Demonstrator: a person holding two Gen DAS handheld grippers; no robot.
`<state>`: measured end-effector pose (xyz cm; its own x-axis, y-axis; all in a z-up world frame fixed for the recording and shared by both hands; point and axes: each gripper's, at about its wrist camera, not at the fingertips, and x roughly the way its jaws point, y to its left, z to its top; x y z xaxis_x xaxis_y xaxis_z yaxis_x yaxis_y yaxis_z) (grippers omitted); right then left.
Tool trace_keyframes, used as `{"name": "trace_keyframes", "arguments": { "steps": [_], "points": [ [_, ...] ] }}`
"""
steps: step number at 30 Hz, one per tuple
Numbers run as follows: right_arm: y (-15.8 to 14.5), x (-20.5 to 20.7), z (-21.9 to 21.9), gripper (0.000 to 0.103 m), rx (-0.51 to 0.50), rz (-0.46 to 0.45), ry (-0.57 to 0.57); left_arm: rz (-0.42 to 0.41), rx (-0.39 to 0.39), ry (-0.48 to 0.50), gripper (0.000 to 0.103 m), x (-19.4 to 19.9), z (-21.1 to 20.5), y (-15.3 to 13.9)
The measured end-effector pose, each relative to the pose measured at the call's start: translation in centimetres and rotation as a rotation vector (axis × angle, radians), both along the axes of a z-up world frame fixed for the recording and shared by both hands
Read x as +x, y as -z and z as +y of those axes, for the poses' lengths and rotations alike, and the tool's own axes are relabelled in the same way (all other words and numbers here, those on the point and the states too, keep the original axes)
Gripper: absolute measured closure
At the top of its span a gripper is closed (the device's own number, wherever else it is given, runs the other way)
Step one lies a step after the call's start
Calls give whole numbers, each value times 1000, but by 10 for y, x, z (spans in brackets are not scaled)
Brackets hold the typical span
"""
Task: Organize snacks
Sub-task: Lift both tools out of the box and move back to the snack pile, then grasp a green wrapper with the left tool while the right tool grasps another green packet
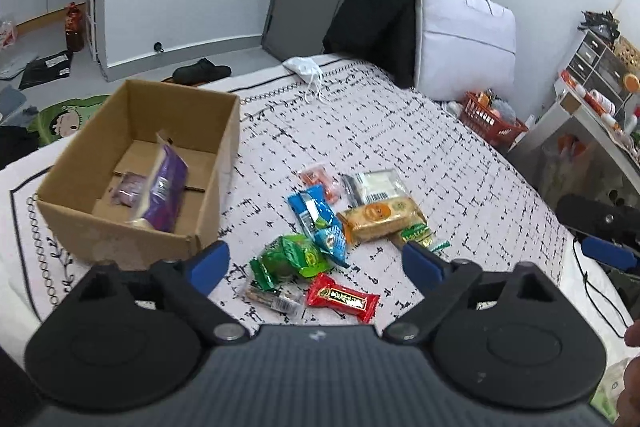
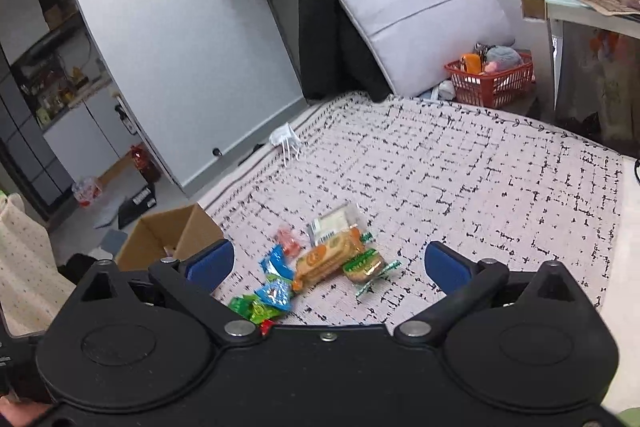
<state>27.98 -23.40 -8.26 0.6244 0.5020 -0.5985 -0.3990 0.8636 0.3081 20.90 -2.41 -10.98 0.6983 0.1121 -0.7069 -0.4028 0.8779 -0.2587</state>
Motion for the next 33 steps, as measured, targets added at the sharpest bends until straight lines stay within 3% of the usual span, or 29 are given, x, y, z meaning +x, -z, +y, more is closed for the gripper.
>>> {"name": "trace_keyframes", "arguments": {
  "steps": [10,27,33],
  "points": [
    [27,18,20,15,-80,71,-10,62,0,20,36,27,1,39],
    [80,65,55,16,-198,200,-23,169,23,6,42,65,19,91],
    [103,85,70,18,-259,225,-6,181,-12,9,66,72,27,101]
  ]
}}
